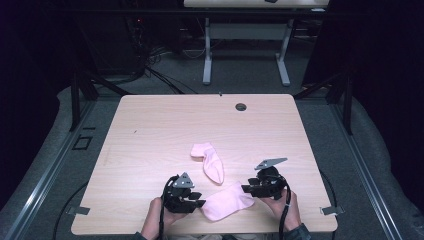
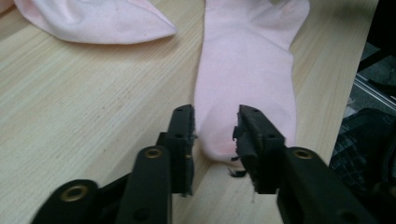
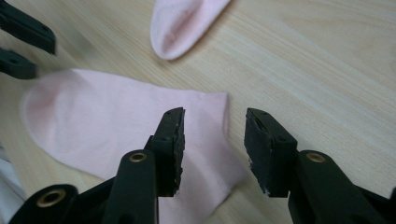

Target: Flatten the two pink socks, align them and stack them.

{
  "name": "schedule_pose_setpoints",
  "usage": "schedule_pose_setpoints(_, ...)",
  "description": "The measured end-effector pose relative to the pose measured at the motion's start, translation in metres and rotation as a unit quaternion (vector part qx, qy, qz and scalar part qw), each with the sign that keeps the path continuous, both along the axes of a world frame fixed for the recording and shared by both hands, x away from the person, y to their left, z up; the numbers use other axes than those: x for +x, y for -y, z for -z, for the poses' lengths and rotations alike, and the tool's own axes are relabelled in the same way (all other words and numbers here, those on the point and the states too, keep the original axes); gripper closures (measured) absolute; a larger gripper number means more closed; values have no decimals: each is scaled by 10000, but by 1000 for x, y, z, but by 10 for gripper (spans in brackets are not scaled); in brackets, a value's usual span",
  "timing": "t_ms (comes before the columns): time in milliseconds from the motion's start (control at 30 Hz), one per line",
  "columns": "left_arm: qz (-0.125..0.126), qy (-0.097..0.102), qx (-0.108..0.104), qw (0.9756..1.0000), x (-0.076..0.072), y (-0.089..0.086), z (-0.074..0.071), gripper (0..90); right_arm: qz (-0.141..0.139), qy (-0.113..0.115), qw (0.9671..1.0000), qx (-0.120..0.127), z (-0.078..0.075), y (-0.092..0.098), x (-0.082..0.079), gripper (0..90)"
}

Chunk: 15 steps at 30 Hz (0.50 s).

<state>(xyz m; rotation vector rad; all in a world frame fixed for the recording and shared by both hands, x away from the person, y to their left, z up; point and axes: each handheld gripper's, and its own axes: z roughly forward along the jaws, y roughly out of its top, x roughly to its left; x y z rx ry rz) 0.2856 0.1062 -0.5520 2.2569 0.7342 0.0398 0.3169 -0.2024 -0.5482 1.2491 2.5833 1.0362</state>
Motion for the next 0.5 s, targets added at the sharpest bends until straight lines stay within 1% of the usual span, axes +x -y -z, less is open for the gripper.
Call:
schedule_pose_setpoints(33, -28, 31, -6, 10000, -2, -1, -1, 625, 0, 0, 10000, 0, 0, 0, 0, 576)
schedule_pose_setpoints(67, -32, 26, -32, 10000, -5, -1, -2, 612, -65, -42, 9999, -128, 2, 0, 2, 577)
schedule_pose_setpoints(100, -142, -53, -47, 9999, -9, -1, -4, 562, 0, -114, 9996, -277, 6, -1, 6, 589)
schedule_pose_setpoints(133, -254, -139, -81, 9995, -11, 0, -4, 527, 2, -136, 9995, -280, 8, -1, 7, 596)
schedule_pose_setpoints(167, -254, -139, -81, 9995, -11, 0, -4, 501, 2, -136, 9995, -280, 8, -1, 7, 596)
schedule_pose_setpoints(200, -478, -245, -33, 9985, -15, 4, -3, 471, 66, -163, 9994, -292, 10, -1, 7, 602)
schedule_pose_setpoints(233, -478, -245, -33, 9985, -15, 4, -3, 445, 66, -163, 9994, -292, 10, -1, 7, 602)
schedule_pose_setpoints(267, -574, -392, 23, 9976, -18, 10, 1, 431, 101, -147, 9992, -366, 12, -2, 6, 609)
schedule_pose_setpoints(300, -574, -392, 23, 9976, -18, 10, 1, 424, 101, -147, 9992, -366, 12, -2, 6, 609)
schedule_pose_setpoints(333, -657, -410, 204, 9968, -21, 15, 4, 414, 88, -107, 9990, -436, 14, -4, 5, 613)
schedule_pose_setpoints(367, -657, -410, 204, 9968, -21, 15, 4, 426, 88, -107, 9990, -436, 14, -4, 5, 613)
schedule_pose_setpoints(400, -644, -483, 252, 9964, -21, 17, 7, 426, 120, -127, 9989, -445, 14, -4, 3, 621)
schedule_pose_setpoints(433, -663, -483, 320, 9961, -21, 19, 8, 452, 94, -121, 9988, -455, 15, -5, 1, 632)
schedule_pose_setpoints(467, -660, -474, 348, 9961, -21, 20, 10, 482, 76, -67, 9987, -495, 15, -5, 0, 647)
schedule_pose_setpoints(500, -708, -466, 396, 9956, -21, 21, 11, 531, 112, -88, 9988, -459, 15, -5, -2, 667)
